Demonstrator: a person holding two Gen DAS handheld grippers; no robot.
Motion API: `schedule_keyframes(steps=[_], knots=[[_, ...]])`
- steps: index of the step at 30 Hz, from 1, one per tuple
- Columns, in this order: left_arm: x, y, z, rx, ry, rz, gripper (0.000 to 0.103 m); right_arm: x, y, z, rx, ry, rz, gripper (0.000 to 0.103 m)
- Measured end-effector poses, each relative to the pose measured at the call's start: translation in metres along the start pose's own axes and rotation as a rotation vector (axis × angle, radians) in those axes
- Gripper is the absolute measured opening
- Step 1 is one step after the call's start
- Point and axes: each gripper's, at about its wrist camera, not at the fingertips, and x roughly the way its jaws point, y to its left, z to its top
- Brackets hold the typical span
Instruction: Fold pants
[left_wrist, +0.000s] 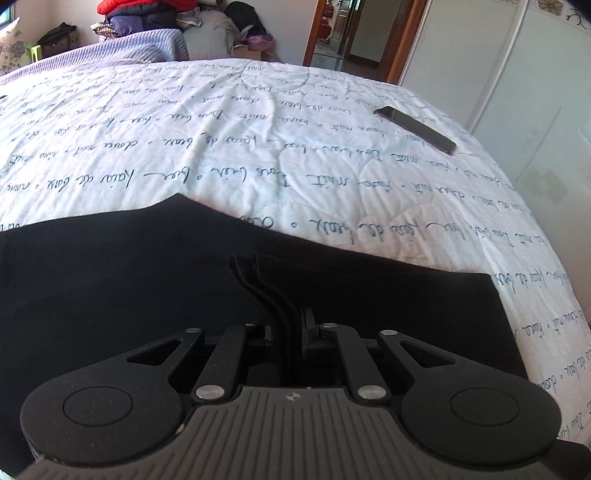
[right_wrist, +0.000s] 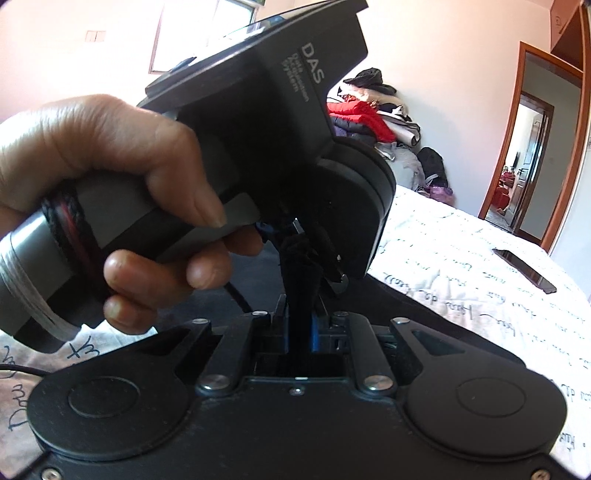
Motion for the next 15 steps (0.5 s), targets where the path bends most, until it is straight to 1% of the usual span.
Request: schedule_keyframes(steps=[2, 3, 4, 6, 7, 9, 11, 13, 14, 15], knots=[[0.002, 0.004, -0.001, -0.008, 0.005, -0.001, 0.014, 0.003, -0.001, 0.0, -0.002, 0.009, 0.004, 0.011], [0.002, 0.006, 0.0, -0.015, 0.006, 0.006, 0.022, -0.004, 0.006, 0.002, -0.003, 0.013, 0.006, 0.011], [0.001, 0.009, 0.0, -0.025, 0.004, 0.012, 0.029, -0.004, 0.005, 0.003, -0.005, 0.017, 0.007, 0.011], [-0.004, 0.016, 0.001, -0.047, -0.013, 0.04, 0.035, -0.003, 0.007, 0.004, -0.012, 0.025, 0.01, 0.011], [-0.008, 0.02, 0.001, -0.057, -0.027, 0.064, 0.037, -0.001, 0.007, 0.006, -0.016, 0.03, 0.011, 0.011], [-0.016, 0.031, 0.002, -0.074, -0.048, 0.101, 0.038, 0.003, 0.005, 0.005, -0.023, 0.036, 0.014, 0.011], [-0.024, 0.044, 0.003, -0.101, -0.052, 0.123, 0.043, 0.003, 0.004, 0.006, -0.025, 0.038, 0.019, 0.011], [-0.033, 0.06, 0.003, -0.123, -0.05, 0.147, 0.057, 0.003, 0.003, 0.007, -0.031, 0.039, 0.023, 0.011], [-0.038, 0.067, 0.002, -0.127, -0.049, 0.162, 0.061, 0.003, 0.003, 0.007, -0.035, 0.04, 0.025, 0.011], [-0.045, 0.075, 0.001, -0.127, -0.05, 0.18, 0.069, 0.012, 0.012, 0.011, -0.04, 0.043, 0.028, 0.011]])
